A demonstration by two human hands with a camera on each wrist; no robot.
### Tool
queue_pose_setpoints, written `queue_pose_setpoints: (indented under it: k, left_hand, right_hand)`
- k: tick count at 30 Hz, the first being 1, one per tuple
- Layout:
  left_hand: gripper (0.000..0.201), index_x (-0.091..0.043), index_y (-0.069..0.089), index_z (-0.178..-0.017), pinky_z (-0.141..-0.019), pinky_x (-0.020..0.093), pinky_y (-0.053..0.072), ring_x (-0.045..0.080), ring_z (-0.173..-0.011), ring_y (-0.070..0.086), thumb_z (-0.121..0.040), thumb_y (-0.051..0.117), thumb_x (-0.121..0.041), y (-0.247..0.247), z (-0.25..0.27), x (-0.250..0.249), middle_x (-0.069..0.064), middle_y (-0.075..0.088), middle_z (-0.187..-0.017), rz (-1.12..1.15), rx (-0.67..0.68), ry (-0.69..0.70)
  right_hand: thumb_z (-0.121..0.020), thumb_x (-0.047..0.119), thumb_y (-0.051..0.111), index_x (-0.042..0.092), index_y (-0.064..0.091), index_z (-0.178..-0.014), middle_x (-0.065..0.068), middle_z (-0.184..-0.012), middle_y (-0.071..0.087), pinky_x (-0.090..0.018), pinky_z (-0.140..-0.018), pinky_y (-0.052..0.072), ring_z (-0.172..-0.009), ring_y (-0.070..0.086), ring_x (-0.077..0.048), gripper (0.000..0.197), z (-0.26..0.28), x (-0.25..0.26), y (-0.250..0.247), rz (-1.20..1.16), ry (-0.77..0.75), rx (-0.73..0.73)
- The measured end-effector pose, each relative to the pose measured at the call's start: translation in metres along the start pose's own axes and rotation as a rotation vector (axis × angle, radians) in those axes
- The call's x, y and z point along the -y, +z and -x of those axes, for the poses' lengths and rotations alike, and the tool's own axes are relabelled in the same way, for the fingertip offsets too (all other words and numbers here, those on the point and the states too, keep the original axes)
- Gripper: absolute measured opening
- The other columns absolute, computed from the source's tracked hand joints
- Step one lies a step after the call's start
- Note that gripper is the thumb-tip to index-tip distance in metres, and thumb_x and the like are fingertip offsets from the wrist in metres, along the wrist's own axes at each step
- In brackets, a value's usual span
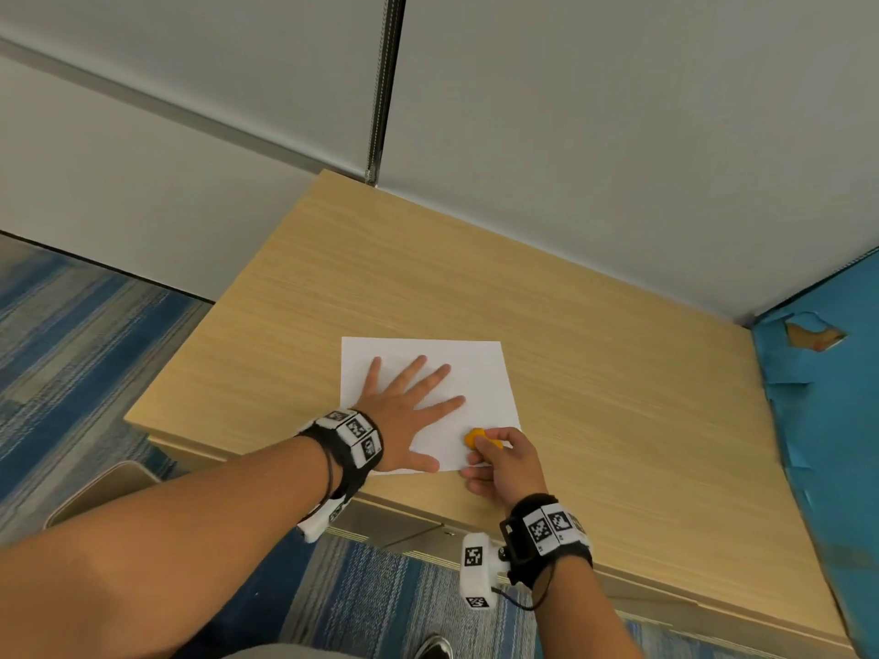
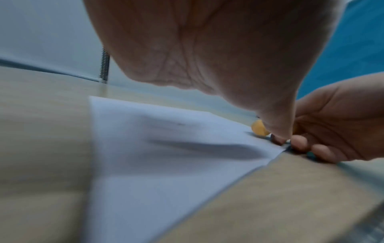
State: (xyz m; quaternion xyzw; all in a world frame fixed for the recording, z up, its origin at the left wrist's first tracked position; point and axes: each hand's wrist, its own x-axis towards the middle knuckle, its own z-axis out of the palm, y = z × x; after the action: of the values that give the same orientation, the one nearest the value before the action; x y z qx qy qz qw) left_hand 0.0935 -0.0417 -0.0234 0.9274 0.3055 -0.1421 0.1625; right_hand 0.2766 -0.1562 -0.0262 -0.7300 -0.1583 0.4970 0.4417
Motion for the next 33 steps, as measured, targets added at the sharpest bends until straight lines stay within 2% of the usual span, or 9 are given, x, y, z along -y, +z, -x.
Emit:
queue_pose_setpoints:
  k: [4, 7, 12, 15, 17, 22, 27, 31, 33]
  left_hand:
    - [0.104, -0.061, -0.015, -0.153, -0.105, 0.083, -0.017, 0.031, -0.151, -0.036, -0.074, 0.046, -0.095, 0.003, -0.030, 0.003, -0.013, -0.040, -0.163, -0.089, 0.174, 0.005]
    - [0.107, -0.065, -0.017, -0.150, -0.103, 0.083, -0.019, 0.028, -0.150, -0.038, -0.070, 0.048, -0.097, 0.010, -0.033, 0.009, -0.018, -0.041, -0.161, -0.054, 0.186, -0.011]
    - [0.114, -0.065, -0.020, -0.148, -0.103, 0.082, -0.020, 0.027, -0.150, -0.039, -0.065, 0.050, -0.099, 0.011, -0.037, 0.008, -0.020, -0.042, -0.160, -0.037, 0.191, -0.026]
    - [0.113, -0.066, -0.020, -0.147, -0.102, 0.082, -0.020, 0.028, -0.150, -0.038, -0.062, 0.046, -0.102, 0.011, -0.037, 0.008, -0.019, -0.041, -0.160, -0.036, 0.189, -0.034]
    - [0.113, -0.067, -0.021, -0.146, -0.101, 0.083, -0.019, 0.028, -0.150, -0.038, -0.062, 0.046, -0.103, 0.011, -0.038, 0.008, -0.019, -0.041, -0.160, -0.038, 0.182, -0.030]
    - [0.115, -0.067, -0.021, -0.147, -0.100, 0.082, -0.023, 0.027, -0.148, -0.041, -0.064, 0.053, -0.098, 0.011, -0.037, 0.009, -0.020, -0.043, -0.159, -0.009, 0.186, -0.021]
    - [0.116, -0.065, -0.020, -0.148, -0.101, 0.083, -0.020, 0.029, -0.150, -0.038, -0.060, 0.045, -0.104, 0.010, -0.037, 0.007, -0.017, -0.041, -0.161, -0.032, 0.175, -0.023]
    - [0.114, -0.065, -0.020, -0.148, -0.101, 0.083, -0.020, 0.028, -0.149, -0.041, -0.066, 0.053, -0.097, 0.012, -0.037, 0.008, -0.018, -0.043, -0.159, -0.019, 0.189, -0.030]
    - [0.114, -0.065, -0.020, -0.148, -0.101, 0.083, -0.021, 0.028, -0.149, -0.040, -0.064, 0.050, -0.100, 0.011, -0.037, 0.008, -0.018, -0.042, -0.160, -0.024, 0.191, -0.032]
  right_hand:
    - [-0.097, 0.012, 0.066, 0.010, 0.058, -0.105, -0.015, -0.074, 0.065, -0.028, -0.046, 0.053, -0.049, 0.064, -0.024, 0.011, -0.002, 0.008, 0.001, 0.080, -0.022, 0.040]
    - [-0.096, 0.011, 0.068, 0.007, 0.059, -0.105, -0.015, -0.071, 0.066, -0.028, -0.045, 0.053, -0.048, 0.063, -0.024, 0.013, -0.014, 0.016, 0.000, 0.114, -0.057, -0.028]
    - [-0.089, 0.013, 0.073, 0.003, 0.062, -0.100, -0.015, -0.065, 0.070, -0.037, -0.054, 0.060, -0.051, 0.068, -0.026, 0.019, -0.020, 0.016, 0.012, 0.145, -0.101, -0.190]
    - [-0.083, 0.024, 0.077, 0.014, 0.066, -0.091, -0.014, -0.073, 0.075, -0.048, -0.061, 0.064, -0.057, 0.072, -0.026, 0.017, -0.006, -0.001, 0.029, 0.336, -0.163, -0.093]
    - [-0.080, 0.031, 0.076, 0.023, 0.066, -0.085, -0.010, -0.074, 0.075, -0.046, -0.061, 0.064, -0.060, 0.074, -0.025, 0.014, -0.002, 0.001, 0.031, 0.513, -0.234, -0.045]
    - [-0.087, 0.016, 0.075, 0.004, 0.068, -0.091, -0.017, -0.069, 0.074, -0.041, -0.056, 0.064, -0.050, 0.070, -0.022, 0.014, -0.020, 0.028, 0.015, 0.345, -0.164, -0.235]
    - [-0.079, 0.027, 0.078, 0.018, 0.068, -0.086, -0.013, -0.073, 0.076, -0.047, -0.057, 0.064, -0.056, 0.074, -0.028, 0.015, 0.003, 0.000, 0.038, 0.491, -0.174, -0.030]
    - [-0.086, 0.016, 0.075, 0.006, 0.068, -0.088, -0.016, -0.070, 0.075, -0.038, -0.054, 0.063, -0.051, 0.072, -0.023, 0.012, -0.019, 0.023, 0.015, 0.338, -0.147, -0.290]
    - [-0.085, 0.020, 0.075, 0.011, 0.068, -0.085, -0.013, -0.072, 0.075, -0.040, -0.056, 0.064, -0.055, 0.073, -0.025, 0.011, -0.010, 0.013, 0.027, 0.395, -0.174, -0.232]
